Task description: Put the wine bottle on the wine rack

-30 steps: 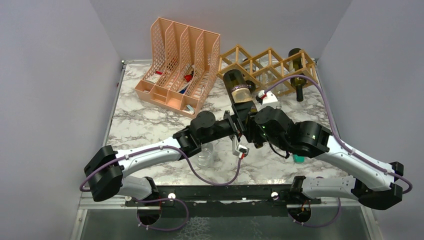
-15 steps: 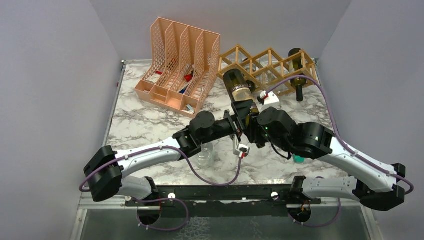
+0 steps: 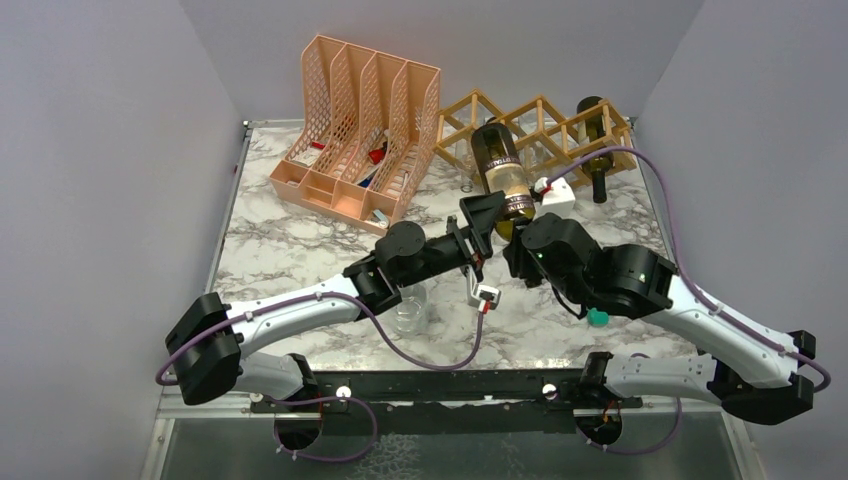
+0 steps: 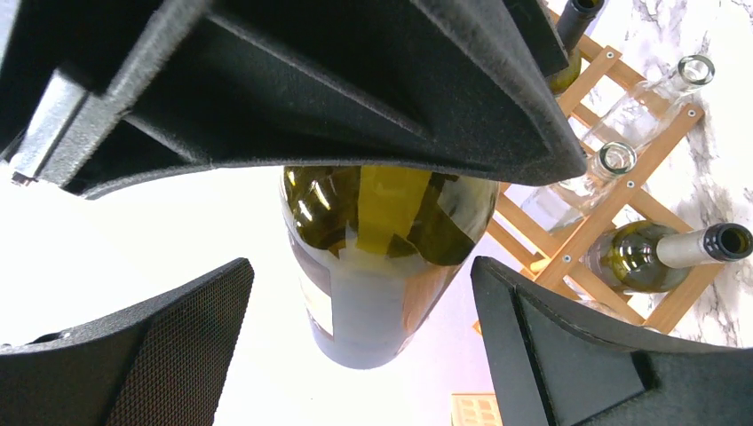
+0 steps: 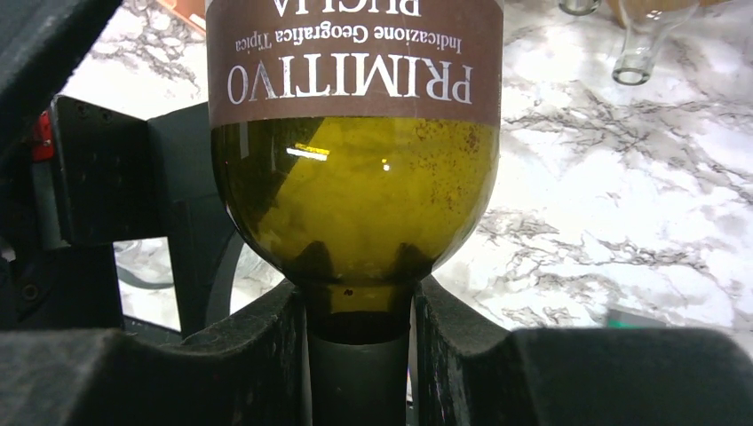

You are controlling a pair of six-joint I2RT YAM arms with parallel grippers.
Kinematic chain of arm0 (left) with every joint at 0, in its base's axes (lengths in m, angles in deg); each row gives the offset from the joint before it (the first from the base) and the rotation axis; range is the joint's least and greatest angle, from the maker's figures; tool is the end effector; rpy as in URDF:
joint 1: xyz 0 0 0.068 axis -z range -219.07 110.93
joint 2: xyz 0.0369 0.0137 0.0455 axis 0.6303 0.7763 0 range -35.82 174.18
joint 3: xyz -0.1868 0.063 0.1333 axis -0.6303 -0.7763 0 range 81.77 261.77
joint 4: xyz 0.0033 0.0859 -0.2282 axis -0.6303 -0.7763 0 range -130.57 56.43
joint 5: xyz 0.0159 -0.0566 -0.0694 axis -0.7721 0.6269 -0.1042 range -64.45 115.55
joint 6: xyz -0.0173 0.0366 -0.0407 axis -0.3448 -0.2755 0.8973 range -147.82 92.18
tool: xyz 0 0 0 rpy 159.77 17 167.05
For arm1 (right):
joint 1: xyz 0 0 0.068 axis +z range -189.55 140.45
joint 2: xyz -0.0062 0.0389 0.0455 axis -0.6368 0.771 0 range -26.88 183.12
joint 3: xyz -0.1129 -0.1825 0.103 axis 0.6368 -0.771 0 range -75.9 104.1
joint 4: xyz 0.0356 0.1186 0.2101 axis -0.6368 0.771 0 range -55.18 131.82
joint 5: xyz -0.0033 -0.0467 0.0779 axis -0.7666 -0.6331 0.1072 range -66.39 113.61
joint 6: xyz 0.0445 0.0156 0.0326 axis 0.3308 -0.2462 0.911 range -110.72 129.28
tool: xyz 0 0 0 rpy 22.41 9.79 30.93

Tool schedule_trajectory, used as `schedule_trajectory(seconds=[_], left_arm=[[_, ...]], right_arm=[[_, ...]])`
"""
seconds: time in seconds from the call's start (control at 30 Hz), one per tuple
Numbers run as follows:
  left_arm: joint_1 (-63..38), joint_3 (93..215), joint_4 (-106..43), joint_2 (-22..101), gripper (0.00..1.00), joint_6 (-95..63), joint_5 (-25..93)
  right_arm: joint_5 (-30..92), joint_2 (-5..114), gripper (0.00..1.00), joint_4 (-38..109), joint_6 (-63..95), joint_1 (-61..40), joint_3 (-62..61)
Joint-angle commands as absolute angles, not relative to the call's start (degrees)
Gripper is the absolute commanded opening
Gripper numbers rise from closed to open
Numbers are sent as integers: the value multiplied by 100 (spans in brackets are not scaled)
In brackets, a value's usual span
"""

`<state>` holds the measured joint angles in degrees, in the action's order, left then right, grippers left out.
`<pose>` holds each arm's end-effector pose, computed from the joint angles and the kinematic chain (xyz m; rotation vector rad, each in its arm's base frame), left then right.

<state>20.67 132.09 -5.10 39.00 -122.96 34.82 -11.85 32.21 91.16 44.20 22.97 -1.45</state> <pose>0.1478 -0.2667 0.3020 1.5006 0.1999 0.3748 0.1067 0.1540 0.3566 -0.2061 2.1373 0.2800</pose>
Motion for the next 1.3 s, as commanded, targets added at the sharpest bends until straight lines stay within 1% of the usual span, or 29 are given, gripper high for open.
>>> schedule_trajectory(seconds=[0.0,0.13,0.3,0.5,0.67,0.77,1.03,1.13,1.27], left_arm=[[2095,13467,-399,3734,99,-12222,3355],[2096,13497,-430,3705,99,-12024,3222],[2025,13594,-422,3678,99,-11612,2784],[1898,13745,-413,3575,99,-10728,2436],[1785,13968,-408,3541,99,-9636,2164],[1744,14228,-404,3562,99,-8813,1752],[1709,14839,-336,3615,99,-6348,-419],[1704,14838,-782,3438,99,-5500,-719],[1693,15055,-1892,3209,99,-4479,-715]], right_arm=[[-1962,3177,1,8632,4295,2265,216],[-1930,3308,1,8177,3834,1939,186],[-921,3537,1,7175,3055,818,245],[140,4220,1,6563,2711,-165,700],[805,4855,1,6317,2785,-702,1050],[1118,5174,1,6185,2985,-1074,1192],[1887,6021,1,5987,3307,-1687,1696],[2093,6338,1,5908,3377,-1834,1832],[2263,6798,1,5910,3407,-1900,2202]])
